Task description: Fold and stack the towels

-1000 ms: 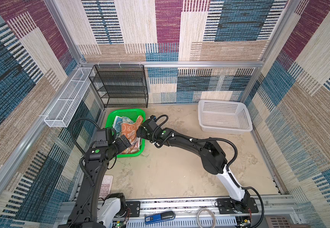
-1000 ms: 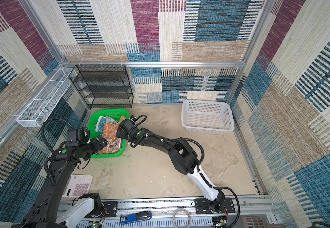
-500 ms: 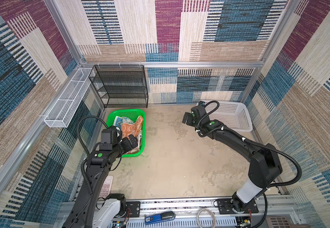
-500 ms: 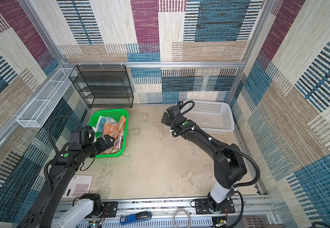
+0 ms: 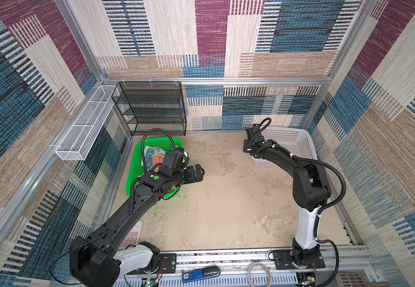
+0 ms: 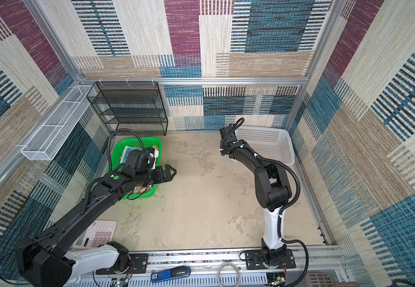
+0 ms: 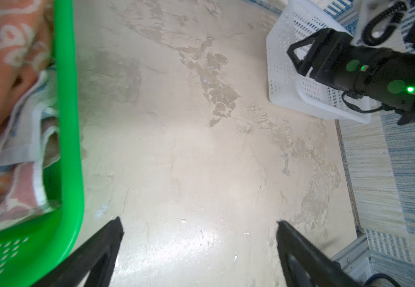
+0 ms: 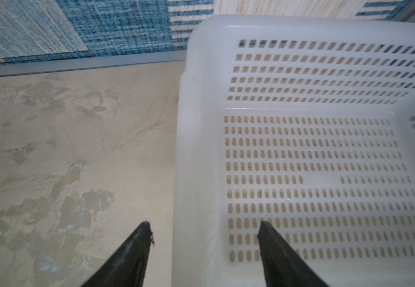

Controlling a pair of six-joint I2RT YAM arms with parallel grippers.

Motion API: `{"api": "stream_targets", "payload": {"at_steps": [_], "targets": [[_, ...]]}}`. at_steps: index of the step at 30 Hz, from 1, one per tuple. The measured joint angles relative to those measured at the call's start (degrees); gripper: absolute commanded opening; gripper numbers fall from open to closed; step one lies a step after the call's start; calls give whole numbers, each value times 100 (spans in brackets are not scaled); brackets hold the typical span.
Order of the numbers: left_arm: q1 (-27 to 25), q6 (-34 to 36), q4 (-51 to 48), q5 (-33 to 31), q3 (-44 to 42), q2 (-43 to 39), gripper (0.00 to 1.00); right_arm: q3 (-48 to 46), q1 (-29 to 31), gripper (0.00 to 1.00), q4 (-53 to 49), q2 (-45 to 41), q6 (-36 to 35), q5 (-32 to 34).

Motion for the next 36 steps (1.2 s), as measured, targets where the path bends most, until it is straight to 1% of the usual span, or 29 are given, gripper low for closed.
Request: {"api": "stream_targets", "payload": {"at_steps": [1,4,8,13,15,17,21,23,24,27,29,31,33,35,36], "targets": [[-50,0,39,-22,76,105,99,0,4,48,-22,33,-24,-46],[-120,9,142,-98,284,382,99,-59,-15,44,-63,61,-63,-111],[-122,66,214,-149,483,634,99,-468,-72,33,0,-79,-79,-181],[-122,90,223,-184,640,739,99,-1034,-81,31,90,-501,-57,-238],[-122,90,221,-245,682,756,99,-1252,-81,36,166,-660,-44,-243],[-122,90,216,-337,743,789,99,-1392,-85,44,195,-780,-33,-240],[-122,129,76,-769,949,796,99,-1440,-103,72,221,-898,-35,-229],[-116,225,-11,-1143,994,693,99,-1421,-103,92,221,-999,-35,-225],[-107,245,-52,-1327,992,621,99,-1384,-103,98,216,-1045,-35,-225],[-94,299,-166,-2000,938,304,99,-1235,-103,99,232,-1233,-17,-271],[-20,306,-313,-2417,822,9,99,-1172,-96,99,293,-1390,-13,-472],[315,345,-433,-2439,680,-289,99,-1113,-28,99,404,-1526,15,-680],[859,337,-577,-2352,597,-409,99,-1045,140,99,533,-1602,26,-979],[1469,264,-820,-1987,544,-317,99,-944,382,99,643,-1620,-42,-1246],[1694,251,-994,-1917,544,-201,99,-890,520,99,715,-1620,-87,-1440]]}}
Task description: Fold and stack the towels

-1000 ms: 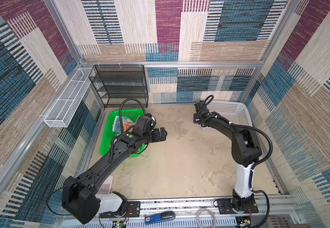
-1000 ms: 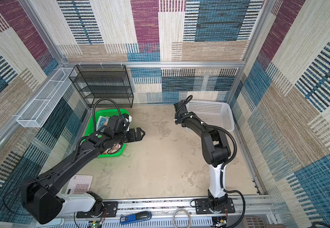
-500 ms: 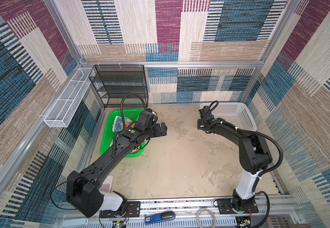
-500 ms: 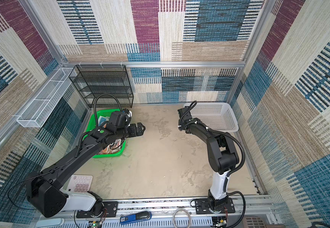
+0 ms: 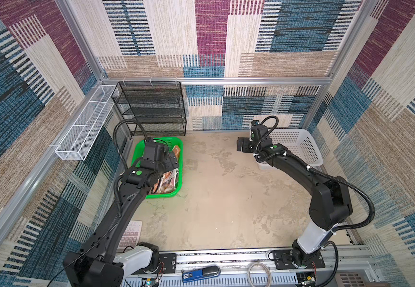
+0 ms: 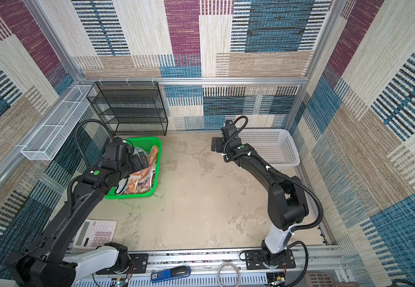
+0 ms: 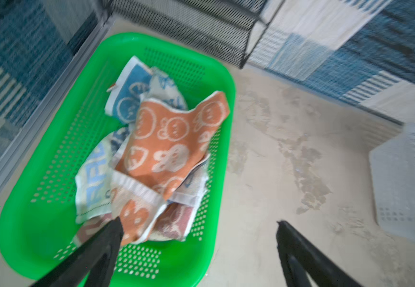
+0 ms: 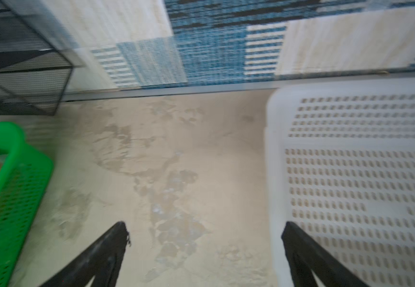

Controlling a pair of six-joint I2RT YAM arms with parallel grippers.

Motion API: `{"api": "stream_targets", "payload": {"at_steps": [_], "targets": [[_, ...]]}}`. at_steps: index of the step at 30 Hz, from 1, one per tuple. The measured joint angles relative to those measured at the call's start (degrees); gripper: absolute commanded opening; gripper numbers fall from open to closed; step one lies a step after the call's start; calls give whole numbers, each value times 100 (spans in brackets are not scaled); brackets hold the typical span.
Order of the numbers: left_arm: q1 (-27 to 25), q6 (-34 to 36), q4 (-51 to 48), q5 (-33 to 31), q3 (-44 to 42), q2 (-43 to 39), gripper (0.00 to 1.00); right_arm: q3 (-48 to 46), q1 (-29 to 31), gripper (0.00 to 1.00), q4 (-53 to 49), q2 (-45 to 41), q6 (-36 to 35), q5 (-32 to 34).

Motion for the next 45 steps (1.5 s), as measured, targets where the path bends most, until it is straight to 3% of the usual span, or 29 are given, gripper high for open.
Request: {"api": "stream_targets", "payload": {"at_steps": [7,12,23,27,33,45], "targets": [[278,4,-857,839,24,988,100,149,498,99,396,63,-208,-979],[313,4,-1145,831,-11,1373,96,160,597,99,424,155,-208,-1425],[426,48,-1366,664,577,2481,49,11,603,99,533,22,-229,-1545],[435,116,-1373,573,623,2614,24,11,603,99,533,22,-229,-1537],[433,208,-1384,426,535,2645,0,-17,603,99,551,-22,-227,-1480],[444,457,-1451,243,748,1952,0,57,603,99,560,13,-225,-1469]]}}
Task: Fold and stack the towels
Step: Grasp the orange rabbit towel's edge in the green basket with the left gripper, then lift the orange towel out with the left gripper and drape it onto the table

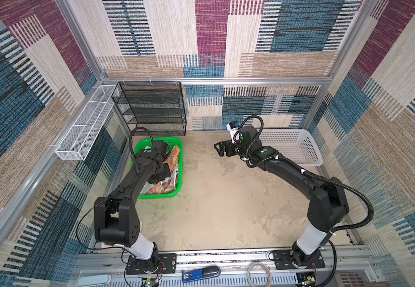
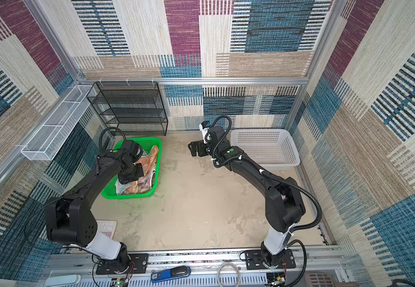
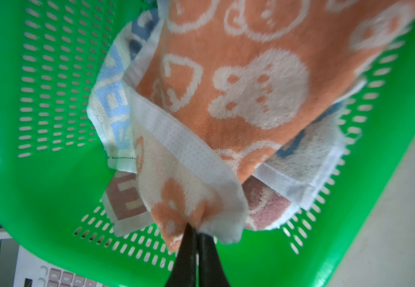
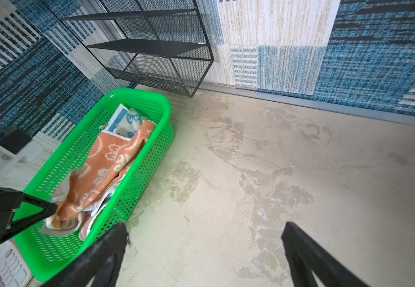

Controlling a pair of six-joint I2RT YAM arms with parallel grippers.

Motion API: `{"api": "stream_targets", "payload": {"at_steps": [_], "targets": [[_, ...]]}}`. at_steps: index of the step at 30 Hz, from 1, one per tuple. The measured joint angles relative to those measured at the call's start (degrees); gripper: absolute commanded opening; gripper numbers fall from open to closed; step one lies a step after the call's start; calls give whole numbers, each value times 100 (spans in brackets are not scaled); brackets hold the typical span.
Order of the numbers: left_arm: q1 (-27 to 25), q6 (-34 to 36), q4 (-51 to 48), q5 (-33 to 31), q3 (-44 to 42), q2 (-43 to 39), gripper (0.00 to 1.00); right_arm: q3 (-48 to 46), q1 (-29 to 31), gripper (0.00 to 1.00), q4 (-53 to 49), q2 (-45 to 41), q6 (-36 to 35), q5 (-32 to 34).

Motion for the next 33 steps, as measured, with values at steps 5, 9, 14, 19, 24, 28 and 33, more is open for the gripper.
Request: {"api": "stream_targets", "payload": {"at_steps": [5,9,14,19,24,28,33], "targets": [[0,20,-2,57,328,-398,0,74,0,99,-37,68,26,-4],[0,22,-15,188,501,-538,0,85,0,99,-37,79,44,-4],[0,24,-42,229,669,-623,0,149,0,99,-81,118,74,-13],[-9,11,-107,538,1154,-678,0,256,0,99,-85,151,85,-81],[-131,-31,-103,787,2133,-599,0,697,2,99,-210,323,85,-195],[-442,-48,-125,938,2999,-372,0,824,2,99,-321,223,85,-203],[-1095,-52,-118,942,4111,-11,0,577,0,99,-420,-326,85,-162]]}}
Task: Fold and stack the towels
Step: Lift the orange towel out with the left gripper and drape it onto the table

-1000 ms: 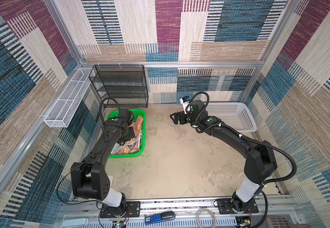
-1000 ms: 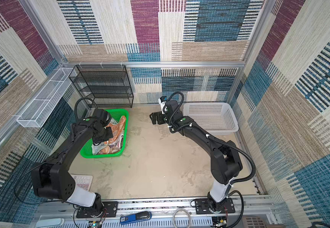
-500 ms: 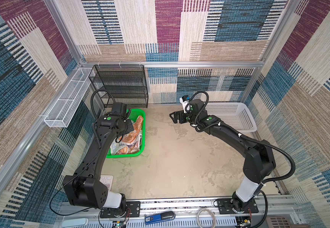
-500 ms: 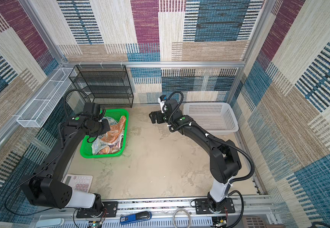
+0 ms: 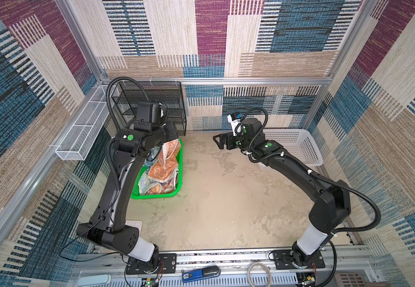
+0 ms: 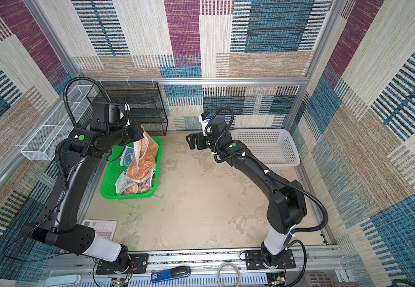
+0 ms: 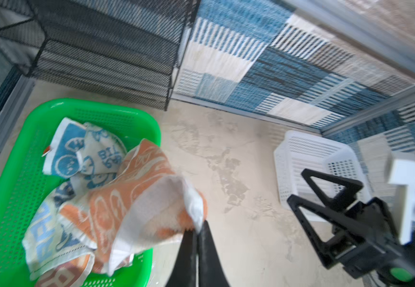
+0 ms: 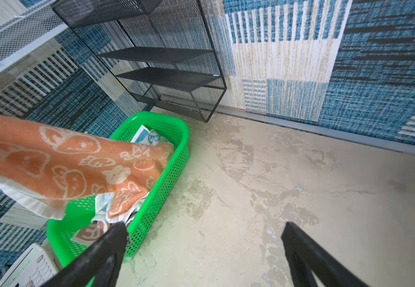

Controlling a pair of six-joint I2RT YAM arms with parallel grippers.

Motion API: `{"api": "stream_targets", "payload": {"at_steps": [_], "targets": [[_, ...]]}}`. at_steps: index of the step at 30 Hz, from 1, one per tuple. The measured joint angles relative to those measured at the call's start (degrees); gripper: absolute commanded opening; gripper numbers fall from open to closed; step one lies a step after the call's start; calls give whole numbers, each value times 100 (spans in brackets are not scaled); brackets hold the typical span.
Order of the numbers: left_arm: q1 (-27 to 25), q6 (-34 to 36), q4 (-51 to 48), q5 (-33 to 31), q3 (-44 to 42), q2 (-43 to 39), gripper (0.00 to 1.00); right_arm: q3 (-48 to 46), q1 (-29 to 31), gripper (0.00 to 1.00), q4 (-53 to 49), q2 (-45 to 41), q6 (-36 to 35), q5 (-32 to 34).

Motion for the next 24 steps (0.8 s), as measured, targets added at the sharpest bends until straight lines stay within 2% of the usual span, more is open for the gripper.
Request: {"api": "stream_targets", "payload": {"at_steps": [7,11,15,20,24], "targets": [[-1233,-153,-2,166,1803,1021,0,-896,-151,99,-107,-1082,39,251],[-1600,-417,-13,334,2653,1596,0,-1478,-575,99,-66,-1882,160,411],[-1843,-616,-2,516,3283,2046,0,-1725,-719,99,-66,-2168,164,490],[-1823,-721,11,568,3241,2253,0,-2124,-785,99,133,-2225,168,321],[-1679,-723,96,428,2186,2085,0,-2367,-774,99,262,-2039,236,74]]}}
